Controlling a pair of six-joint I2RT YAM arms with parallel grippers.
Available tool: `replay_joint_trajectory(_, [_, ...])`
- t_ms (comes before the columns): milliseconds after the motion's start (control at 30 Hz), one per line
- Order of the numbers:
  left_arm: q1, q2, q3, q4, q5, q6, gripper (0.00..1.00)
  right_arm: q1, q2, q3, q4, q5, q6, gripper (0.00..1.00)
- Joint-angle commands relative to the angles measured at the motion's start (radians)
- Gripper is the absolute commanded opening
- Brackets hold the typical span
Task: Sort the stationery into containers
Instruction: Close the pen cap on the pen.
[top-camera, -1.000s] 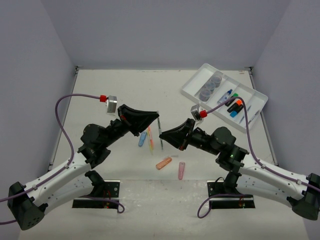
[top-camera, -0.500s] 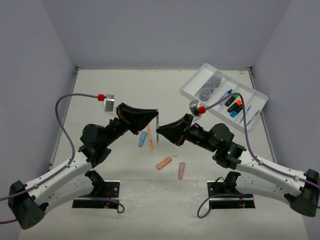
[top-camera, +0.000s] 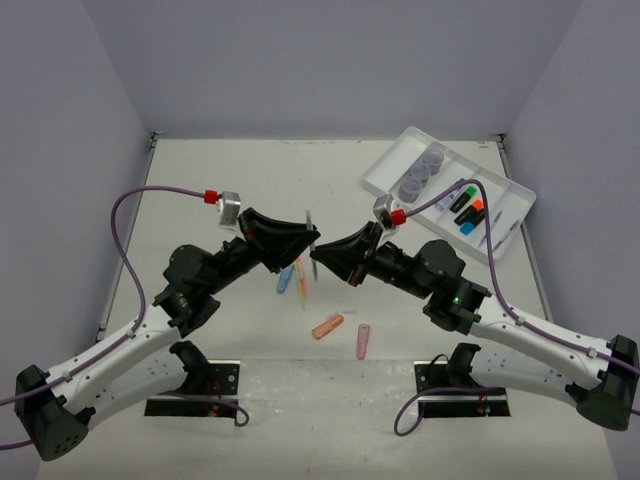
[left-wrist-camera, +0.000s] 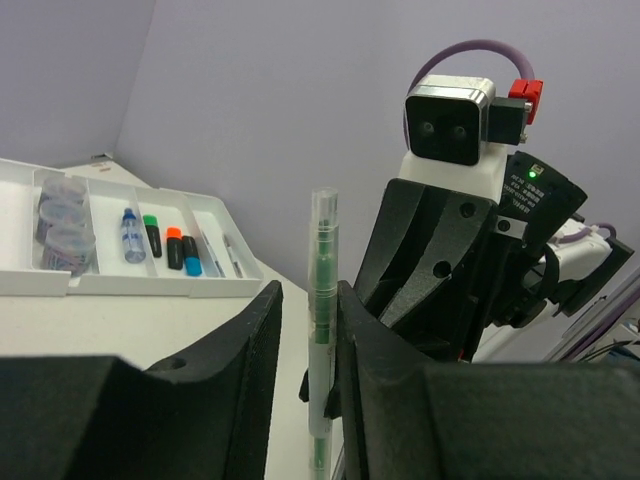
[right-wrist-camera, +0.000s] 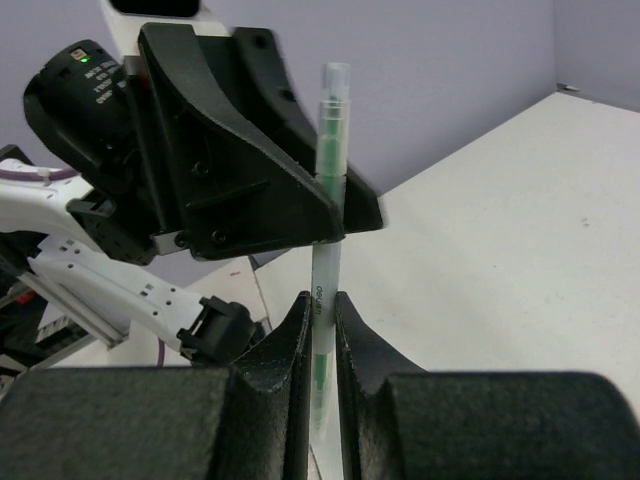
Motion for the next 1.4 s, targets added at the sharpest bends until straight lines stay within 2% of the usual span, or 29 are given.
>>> replay_joint_trajectory(0, [0.001,-0.013,0.041,-0.071,-0.020,0.054,0.04,0.004,-0.027,0.016,0.039,-0.015,-0.026,0.00])
replay_joint_trajectory(33, [0.001,-0.012,0.043,-0.069,-0.013,0.055,0.00,0.004,-0.027,0.016,0.038,-0.012,-0.026,0.00])
replay_joint_trajectory(133, [0.001,-0.010,0.048,-0.053,0.024,0.061,0.00,0.004,-0.024,0.016,0.034,-0.006,-0.022,0.00])
replay_joint_trajectory(167, [0.001,-0.010,0.046,-0.035,0.050,0.064,0.00,0.003,-0.017,0.025,0.023,-0.015,-0.022,0.03])
replay_joint_trajectory(233, [0.001,-0.015,0.043,0.003,0.093,0.070,0.00,0.003,0.008,0.044,0.003,-0.041,-0.021,0.27])
replay_joint_trajectory(367, [0.001,-0.025,0.042,0.056,0.135,0.073,0.00,0.004,0.048,0.066,-0.007,-0.084,-0.012,0.32])
replay_joint_trajectory(433, [0.001,-0.025,0.046,0.067,0.143,0.068,0.00,0.004,0.060,0.073,-0.006,-0.095,-0.010,0.30])
replay_joint_trajectory(467, [0.001,-0.024,0.050,0.070,0.146,0.069,0.00,0.004,0.064,0.078,-0.006,-0.100,-0.010,0.18])
replay_joint_trajectory(500, [0.001,-0.022,0.052,0.069,0.146,0.068,0.00,0.004,0.066,0.081,-0.006,-0.107,-0.009,0.10])
replay_joint_trajectory(567, [0.001,-0.018,0.057,0.065,0.145,0.068,0.00,0.003,0.064,0.085,-0.006,-0.114,-0.010,0.01])
replay_joint_trajectory(633, [0.001,-0.013,0.072,0.034,0.142,0.079,0.09,0.004,0.058,0.085,-0.011,-0.109,-0.012,0.00])
replay_joint_trajectory(667, [0.001,-0.013,0.082,0.009,0.130,0.090,0.25,0.004,0.054,0.086,-0.020,-0.105,-0.016,0.00])
replay_joint_trajectory(700, [0.001,-0.013,0.096,-0.023,0.112,0.103,0.36,0.004,0.052,0.086,-0.031,-0.100,-0.020,0.00])
replay_joint_trajectory(800, [0.001,-0.014,0.161,-0.138,0.045,0.155,0.50,0.002,0.057,0.085,-0.060,-0.096,-0.035,0.00])
replay_joint_trajectory(1000, [0.001,0.017,0.234,-0.173,0.069,0.181,0.46,0.003,0.080,0.081,-0.082,-0.143,-0.045,0.00])
replay_joint_trajectory(1067, [0.000,0.033,0.250,-0.185,0.064,0.184,0.41,0.004,0.076,0.076,-0.074,-0.146,-0.044,0.00])
replay_joint_trajectory(1100, [0.001,0.040,0.255,-0.193,0.059,0.184,0.33,0.004,0.073,0.076,-0.074,-0.145,-0.044,0.00])
replay_joint_trajectory(1133, [0.001,0.045,0.259,-0.201,0.056,0.185,0.29,0.004,0.071,0.076,-0.074,-0.143,-0.045,0.00])
replay_joint_trajectory(1367, [0.001,0.050,0.253,-0.212,0.063,0.179,0.17,0.004,0.044,0.080,-0.093,-0.117,-0.056,0.00])
